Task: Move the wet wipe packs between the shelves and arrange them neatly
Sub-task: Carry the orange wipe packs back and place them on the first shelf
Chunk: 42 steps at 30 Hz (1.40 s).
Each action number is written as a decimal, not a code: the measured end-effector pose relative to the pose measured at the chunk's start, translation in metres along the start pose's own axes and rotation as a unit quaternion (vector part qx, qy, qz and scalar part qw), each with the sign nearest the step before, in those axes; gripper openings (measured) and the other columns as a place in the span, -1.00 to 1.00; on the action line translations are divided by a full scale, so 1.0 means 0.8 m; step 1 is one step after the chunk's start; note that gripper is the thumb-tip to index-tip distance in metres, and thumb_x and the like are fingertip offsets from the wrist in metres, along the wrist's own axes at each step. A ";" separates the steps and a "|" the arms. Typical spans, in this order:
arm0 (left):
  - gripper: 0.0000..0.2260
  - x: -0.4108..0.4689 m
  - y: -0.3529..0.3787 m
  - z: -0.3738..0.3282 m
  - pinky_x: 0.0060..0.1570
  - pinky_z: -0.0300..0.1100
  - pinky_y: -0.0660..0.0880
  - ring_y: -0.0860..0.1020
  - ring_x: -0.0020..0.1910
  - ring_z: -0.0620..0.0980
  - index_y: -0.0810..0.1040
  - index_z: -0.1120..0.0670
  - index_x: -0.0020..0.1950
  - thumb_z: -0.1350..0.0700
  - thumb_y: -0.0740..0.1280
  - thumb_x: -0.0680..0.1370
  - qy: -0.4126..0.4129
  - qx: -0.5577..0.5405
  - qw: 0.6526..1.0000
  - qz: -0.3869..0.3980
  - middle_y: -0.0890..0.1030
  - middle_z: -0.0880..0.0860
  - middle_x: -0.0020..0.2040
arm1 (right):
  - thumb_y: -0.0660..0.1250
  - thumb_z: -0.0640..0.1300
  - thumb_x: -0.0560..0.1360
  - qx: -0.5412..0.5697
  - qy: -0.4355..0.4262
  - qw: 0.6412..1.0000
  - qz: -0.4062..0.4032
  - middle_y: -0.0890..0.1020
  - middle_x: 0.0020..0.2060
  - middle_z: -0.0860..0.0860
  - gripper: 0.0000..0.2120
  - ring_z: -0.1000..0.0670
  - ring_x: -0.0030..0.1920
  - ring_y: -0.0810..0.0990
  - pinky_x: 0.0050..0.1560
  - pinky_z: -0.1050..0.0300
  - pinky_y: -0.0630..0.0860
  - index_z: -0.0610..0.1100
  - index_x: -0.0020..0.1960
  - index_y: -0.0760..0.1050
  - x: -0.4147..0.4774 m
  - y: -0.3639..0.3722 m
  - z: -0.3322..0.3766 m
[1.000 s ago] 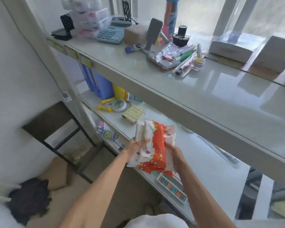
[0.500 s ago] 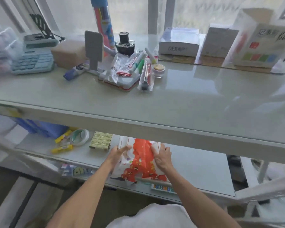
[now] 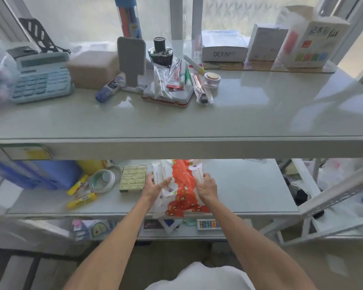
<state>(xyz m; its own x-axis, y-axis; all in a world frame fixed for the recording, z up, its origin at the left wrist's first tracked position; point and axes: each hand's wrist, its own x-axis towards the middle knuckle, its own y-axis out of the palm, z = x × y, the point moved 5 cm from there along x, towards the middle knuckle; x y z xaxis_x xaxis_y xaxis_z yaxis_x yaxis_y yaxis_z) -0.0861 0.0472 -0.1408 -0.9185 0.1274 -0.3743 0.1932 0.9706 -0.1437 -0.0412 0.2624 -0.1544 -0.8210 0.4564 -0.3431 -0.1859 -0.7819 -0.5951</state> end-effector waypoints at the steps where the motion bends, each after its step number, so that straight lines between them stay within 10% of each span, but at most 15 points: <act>1: -0.04 -0.002 -0.001 0.004 0.49 0.22 0.26 0.22 0.61 0.19 0.01 0.06 0.70 -0.11 0.53 0.50 -0.009 -0.001 1.000 0.002 0.17 0.13 0.67 | 0.27 0.15 0.64 0.000 0.004 1.000 0.006 0.53 0.24 -0.19 -0.49 -0.20 0.27 0.53 0.31 -0.09 0.48 -0.19 0.42 0.42 -0.004 0.003 -0.001; 7: -0.50 0.005 0.001 -0.007 0.22 0.05 0.56 0.64 0.26 0.15 0.44 0.00 0.44 0.21 0.48 0.54 -0.014 -0.026 0.997 0.074 0.68 0.09 0.22 | 0.37 0.00 0.62 0.046 0.030 0.999 -0.006 0.60 0.27 -0.17 -0.57 -0.20 0.28 0.58 0.31 -0.10 0.54 -0.17 0.40 0.42 -0.022 0.000 -0.009; 15: -0.58 0.025 -0.011 -0.004 0.04 0.00 0.56 0.62 0.24 0.31 0.47 0.16 0.38 0.30 0.40 0.54 -0.020 -0.009 0.993 0.116 0.66 0.25 0.20 | 0.38 -0.20 0.61 0.068 0.051 0.995 -0.060 0.64 0.14 -0.15 -0.78 -0.05 -0.01 0.57 0.08 0.11 0.55 -0.20 0.23 0.50 -0.013 -0.024 -0.024; 36: -0.64 0.038 -0.017 0.005 -0.15 -0.25 0.66 0.72 0.02 -0.04 0.58 0.13 0.40 0.37 0.18 0.68 -0.010 0.051 0.996 0.067 0.70 0.16 0.23 | 0.26 -0.13 0.64 0.075 0.054 0.995 -0.045 0.56 0.19 -0.15 -0.73 -0.13 0.11 0.61 0.13 -0.11 0.64 -0.11 0.32 0.35 -0.004 -0.005 -0.008; 42: -0.73 0.021 -0.011 0.006 0.04 -0.26 0.56 0.63 0.16 -0.10 0.47 -0.03 0.37 0.19 0.18 0.71 -0.009 0.048 0.998 0.047 0.63 -0.01 0.23 | 0.18 0.23 0.62 -0.071 -0.091 0.986 -0.117 0.29 0.53 -0.11 -0.47 -0.16 0.54 0.24 0.49 -0.29 0.21 -0.02 0.49 0.36 -0.034 0.001 0.038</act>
<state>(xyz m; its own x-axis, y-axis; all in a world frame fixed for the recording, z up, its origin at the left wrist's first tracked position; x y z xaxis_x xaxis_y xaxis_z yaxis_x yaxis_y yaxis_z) -0.1019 0.0399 -0.1500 -0.8887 0.2131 -0.4059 0.3119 0.9300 -0.1946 -0.0354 0.2364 -0.1232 -0.8499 0.5239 -0.0561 -0.3148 -0.5902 -0.7433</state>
